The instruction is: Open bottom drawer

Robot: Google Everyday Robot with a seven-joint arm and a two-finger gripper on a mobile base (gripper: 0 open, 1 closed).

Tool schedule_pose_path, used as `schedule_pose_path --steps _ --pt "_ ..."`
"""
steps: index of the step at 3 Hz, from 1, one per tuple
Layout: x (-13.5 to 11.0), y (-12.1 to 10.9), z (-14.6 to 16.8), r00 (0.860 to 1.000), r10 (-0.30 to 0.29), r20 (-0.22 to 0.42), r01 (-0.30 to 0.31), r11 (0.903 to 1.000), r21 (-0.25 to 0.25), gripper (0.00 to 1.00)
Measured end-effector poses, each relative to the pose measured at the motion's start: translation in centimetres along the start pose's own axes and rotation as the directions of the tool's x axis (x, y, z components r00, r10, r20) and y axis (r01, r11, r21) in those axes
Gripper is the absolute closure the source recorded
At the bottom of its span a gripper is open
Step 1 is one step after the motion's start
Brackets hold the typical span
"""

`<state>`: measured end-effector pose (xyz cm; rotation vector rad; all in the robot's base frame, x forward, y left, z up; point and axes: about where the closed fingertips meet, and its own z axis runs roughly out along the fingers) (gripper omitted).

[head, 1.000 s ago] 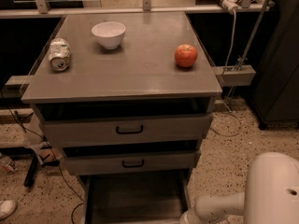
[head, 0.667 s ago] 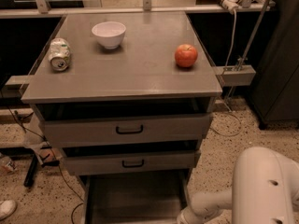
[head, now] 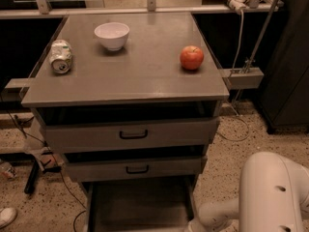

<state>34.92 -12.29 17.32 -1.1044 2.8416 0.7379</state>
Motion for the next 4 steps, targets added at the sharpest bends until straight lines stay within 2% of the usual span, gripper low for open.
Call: schedule_pose_path --steps 3,4 --pt "0.4 0.6 -0.3 1.000 0.028 0.006 -0.028 0.9996 -0.003 0.00" --pt "2.3 1.5 -2.5 0.994 0.084 0.065 -0.085 0.9963 0.013 0.00"
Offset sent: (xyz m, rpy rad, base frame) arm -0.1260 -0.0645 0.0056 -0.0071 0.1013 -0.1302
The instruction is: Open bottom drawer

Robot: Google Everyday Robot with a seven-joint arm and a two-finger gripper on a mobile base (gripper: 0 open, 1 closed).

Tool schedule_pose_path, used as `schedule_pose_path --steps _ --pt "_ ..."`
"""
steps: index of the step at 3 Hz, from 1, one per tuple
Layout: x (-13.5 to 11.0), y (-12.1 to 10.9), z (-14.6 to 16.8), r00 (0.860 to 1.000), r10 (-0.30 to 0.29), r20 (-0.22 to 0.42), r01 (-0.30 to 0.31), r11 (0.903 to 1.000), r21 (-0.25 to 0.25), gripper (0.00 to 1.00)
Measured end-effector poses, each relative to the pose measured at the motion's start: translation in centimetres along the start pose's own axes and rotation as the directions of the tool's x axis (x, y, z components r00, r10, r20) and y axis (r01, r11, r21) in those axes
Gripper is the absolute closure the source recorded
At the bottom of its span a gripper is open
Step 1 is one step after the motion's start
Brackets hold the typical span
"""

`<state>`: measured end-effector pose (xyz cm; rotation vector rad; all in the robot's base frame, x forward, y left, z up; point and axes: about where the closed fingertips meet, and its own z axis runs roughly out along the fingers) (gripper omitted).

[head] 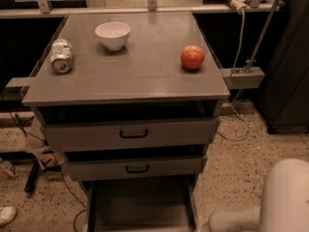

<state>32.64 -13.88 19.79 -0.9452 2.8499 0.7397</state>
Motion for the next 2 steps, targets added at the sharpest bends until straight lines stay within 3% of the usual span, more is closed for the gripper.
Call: schedule_pose_path --steps 2 --pt "-0.13 0.12 -0.62 1.000 0.015 0.008 -0.015 0.9999 -0.003 0.00"
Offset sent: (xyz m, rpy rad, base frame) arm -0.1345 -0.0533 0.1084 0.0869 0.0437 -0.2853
